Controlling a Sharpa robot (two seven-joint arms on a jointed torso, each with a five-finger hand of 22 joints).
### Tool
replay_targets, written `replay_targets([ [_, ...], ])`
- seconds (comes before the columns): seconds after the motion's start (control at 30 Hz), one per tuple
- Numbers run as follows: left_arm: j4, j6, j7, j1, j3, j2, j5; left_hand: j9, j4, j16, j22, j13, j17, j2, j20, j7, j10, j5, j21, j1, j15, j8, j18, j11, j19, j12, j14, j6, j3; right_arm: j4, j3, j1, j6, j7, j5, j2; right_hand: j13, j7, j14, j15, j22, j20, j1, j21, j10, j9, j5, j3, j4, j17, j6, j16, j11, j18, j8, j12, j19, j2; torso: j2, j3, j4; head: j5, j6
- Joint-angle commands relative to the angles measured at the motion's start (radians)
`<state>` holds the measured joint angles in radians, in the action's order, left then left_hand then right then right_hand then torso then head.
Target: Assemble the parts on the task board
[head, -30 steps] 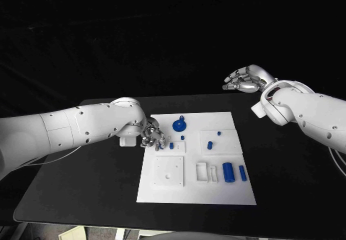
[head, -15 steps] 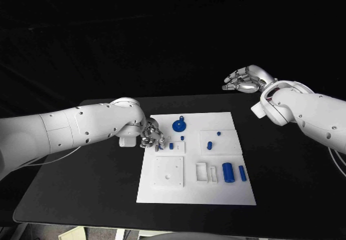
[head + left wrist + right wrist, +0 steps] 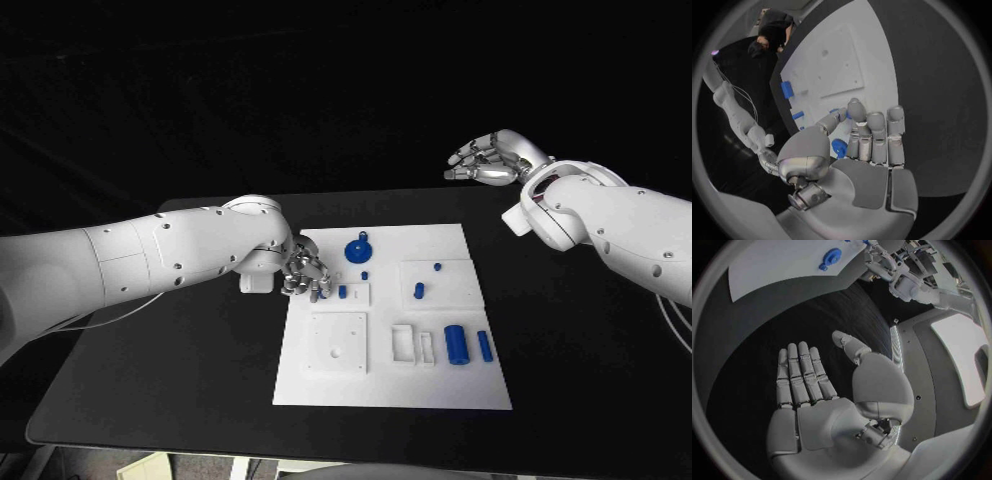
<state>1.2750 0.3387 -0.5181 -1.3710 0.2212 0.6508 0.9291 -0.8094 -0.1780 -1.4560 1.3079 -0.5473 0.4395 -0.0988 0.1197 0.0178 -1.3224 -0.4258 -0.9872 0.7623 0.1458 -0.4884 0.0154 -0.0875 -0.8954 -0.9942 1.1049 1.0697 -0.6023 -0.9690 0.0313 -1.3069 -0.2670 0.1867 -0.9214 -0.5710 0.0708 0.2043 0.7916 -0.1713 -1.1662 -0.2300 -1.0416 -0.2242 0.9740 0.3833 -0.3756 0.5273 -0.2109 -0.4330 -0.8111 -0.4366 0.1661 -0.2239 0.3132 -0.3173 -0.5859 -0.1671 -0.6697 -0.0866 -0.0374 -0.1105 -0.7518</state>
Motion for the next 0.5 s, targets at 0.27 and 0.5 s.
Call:
replay_targets([
  [0.27,-0.022,0.023,0.018,0.003,0.002,-0.016,0.037,-0.004,-0.115,-0.004,0.02,-0.001,0.001,-0.011,0.143,-0.002,0.001,-0.007,-0.007,0.009,0.032,0.006,0.002,-0.006,-0.006,-0.006,0.026,0.004,-0.124,-0.001,0.0,0.0,0.012,0.011,-0.001,0.001,-0.002,-0.001,0.003,-0.003,-0.001,-0.002,0.005,0.005,0.008,-0.002,-0.006,-0.007,0.002,0.002,0.009,-0.004,-0.002,0.013,0.003,0.007,-0.006,0.003,0.0,0.0,-0.0001,0.0,-0.001],
  [0.5,-0.027,0.027,0.017,0.005,0.004,-0.025,0.05,-0.007,-0.114,-0.004,0.019,-0.001,0.0,-0.009,0.143,-0.002,0.002,-0.002,-0.008,0.012,0.032,0.009,0.002,-0.006,-0.007,-0.006,0.026,0.003,-0.125,-0.002,0.0,0.0,0.014,0.011,-0.001,0.001,-0.002,-0.001,0.002,-0.003,-0.002,-0.002,0.005,0.006,0.008,-0.002,-0.006,-0.007,0.002,0.002,0.009,-0.004,-0.002,0.013,0.003,0.007,-0.006,0.003,-0.001,-0.0004,0.0001,0.001,-0.002],
])
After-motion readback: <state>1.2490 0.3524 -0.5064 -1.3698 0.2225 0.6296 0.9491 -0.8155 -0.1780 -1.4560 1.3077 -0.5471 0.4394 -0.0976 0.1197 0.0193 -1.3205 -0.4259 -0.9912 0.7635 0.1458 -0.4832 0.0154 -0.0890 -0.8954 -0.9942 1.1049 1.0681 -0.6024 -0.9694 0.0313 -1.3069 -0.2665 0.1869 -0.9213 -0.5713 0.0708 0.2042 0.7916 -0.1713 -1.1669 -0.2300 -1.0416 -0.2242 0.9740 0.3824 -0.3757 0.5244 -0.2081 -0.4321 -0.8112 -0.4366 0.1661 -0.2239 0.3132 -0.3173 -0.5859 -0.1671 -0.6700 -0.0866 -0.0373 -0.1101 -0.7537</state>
